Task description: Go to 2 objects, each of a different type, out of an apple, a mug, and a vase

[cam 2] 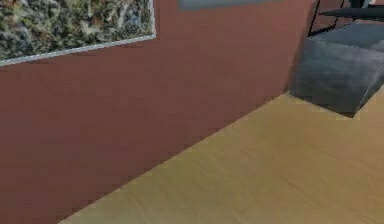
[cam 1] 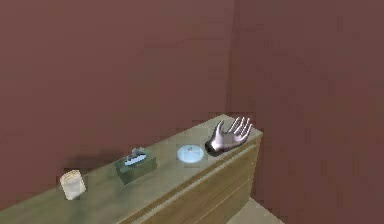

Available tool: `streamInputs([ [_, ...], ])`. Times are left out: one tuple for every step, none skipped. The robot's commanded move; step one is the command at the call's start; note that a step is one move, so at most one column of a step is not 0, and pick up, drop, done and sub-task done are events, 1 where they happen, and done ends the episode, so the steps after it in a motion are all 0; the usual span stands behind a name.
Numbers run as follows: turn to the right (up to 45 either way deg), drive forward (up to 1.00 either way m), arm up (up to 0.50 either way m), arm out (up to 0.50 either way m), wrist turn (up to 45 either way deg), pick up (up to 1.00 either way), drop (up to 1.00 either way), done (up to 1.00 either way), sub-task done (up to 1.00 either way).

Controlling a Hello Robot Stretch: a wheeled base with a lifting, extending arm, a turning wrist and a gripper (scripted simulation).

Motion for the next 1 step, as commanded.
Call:
streamInputs([
  [0.0, 0.05, 0.00, 0.00, 0.0, 0.00, 0.00, 0.00, 0.00],
])
